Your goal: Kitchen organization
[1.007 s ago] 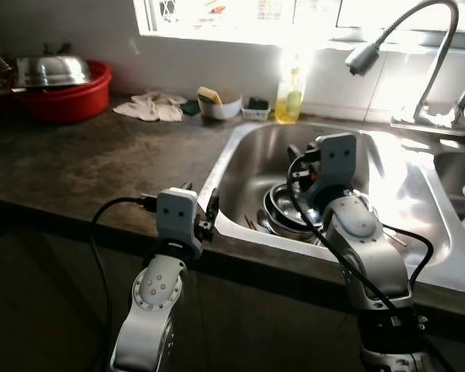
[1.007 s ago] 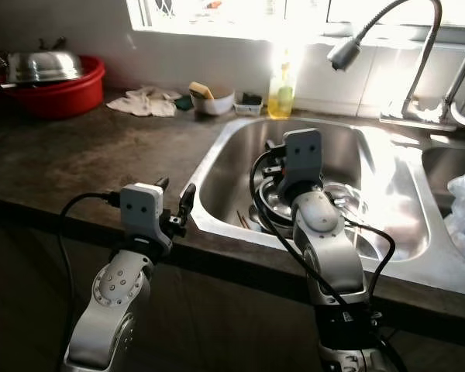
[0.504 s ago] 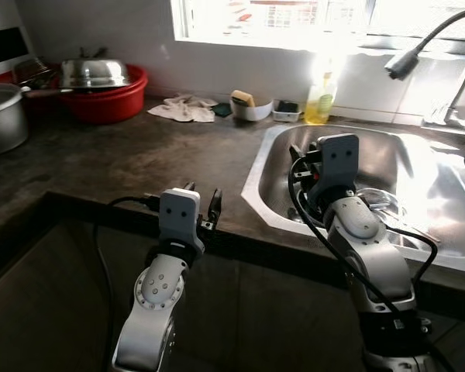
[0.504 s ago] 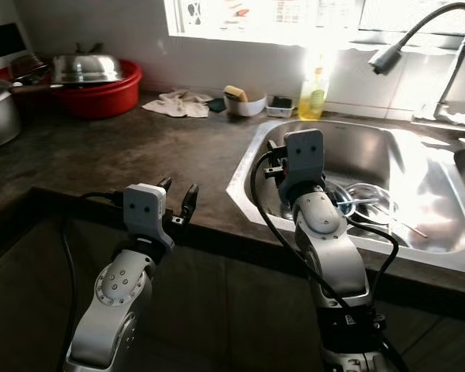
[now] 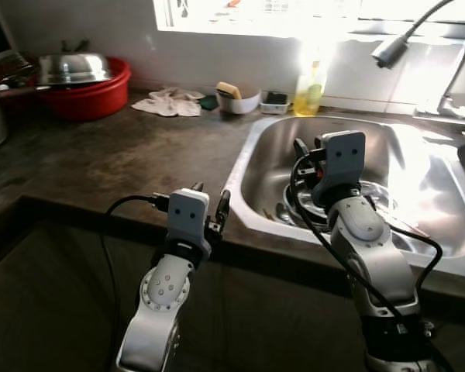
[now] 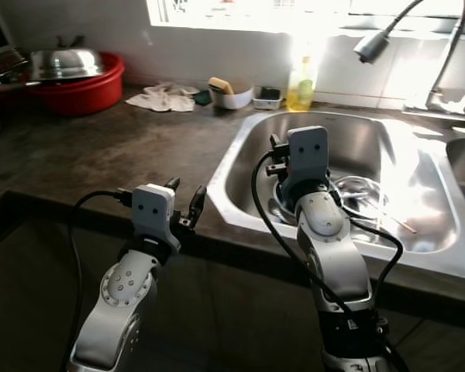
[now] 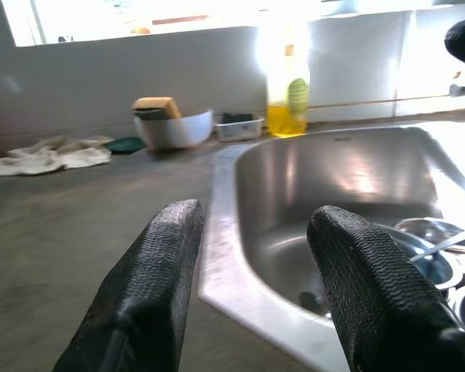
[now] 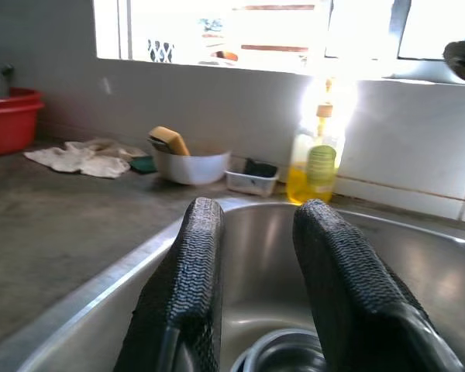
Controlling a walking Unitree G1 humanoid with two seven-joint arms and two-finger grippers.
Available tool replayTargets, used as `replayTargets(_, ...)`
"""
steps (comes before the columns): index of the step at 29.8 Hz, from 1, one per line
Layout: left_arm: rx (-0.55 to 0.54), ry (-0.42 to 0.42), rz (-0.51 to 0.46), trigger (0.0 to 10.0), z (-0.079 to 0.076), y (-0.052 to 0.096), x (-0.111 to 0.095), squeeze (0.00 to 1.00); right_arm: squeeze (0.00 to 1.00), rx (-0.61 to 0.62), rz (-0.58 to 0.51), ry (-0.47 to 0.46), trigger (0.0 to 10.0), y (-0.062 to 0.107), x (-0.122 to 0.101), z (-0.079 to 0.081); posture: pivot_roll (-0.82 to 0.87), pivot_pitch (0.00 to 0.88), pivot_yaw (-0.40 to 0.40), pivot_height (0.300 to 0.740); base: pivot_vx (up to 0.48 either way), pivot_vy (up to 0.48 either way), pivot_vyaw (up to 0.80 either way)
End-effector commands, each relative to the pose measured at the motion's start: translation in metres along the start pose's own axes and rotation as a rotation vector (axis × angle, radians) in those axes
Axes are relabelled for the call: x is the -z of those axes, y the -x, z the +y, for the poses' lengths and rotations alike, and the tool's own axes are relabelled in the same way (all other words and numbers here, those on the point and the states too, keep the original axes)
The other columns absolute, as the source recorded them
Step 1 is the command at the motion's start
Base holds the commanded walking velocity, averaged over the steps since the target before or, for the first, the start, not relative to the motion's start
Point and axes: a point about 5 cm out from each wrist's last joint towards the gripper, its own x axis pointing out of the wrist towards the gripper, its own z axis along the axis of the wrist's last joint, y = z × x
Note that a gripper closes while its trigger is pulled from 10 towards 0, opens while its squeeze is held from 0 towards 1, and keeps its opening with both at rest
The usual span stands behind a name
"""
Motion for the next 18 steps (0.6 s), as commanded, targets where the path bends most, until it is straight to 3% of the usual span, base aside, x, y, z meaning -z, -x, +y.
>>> replayTargets(1,0.006,0.007,-0.008,10.0,-0.0001,-0.0012,-0.0017,0.0,0.0,0.006,-0.025,0.007,10.0,0.0015,-0.0051,0.0007,0.01,0.031,-0.003,0.74,0.296,-0.375,0.0)
replayTargets(18,-0.023,0.017,-0.002,10.0,0.0036,-0.0021,-0.0012,0.0,0.0,-0.002,-0.035,-0.01,10.0,0.0025,-0.0052,0.0012,0.01,0.035,-0.006,0.74,0.017,-0.022,0.0)
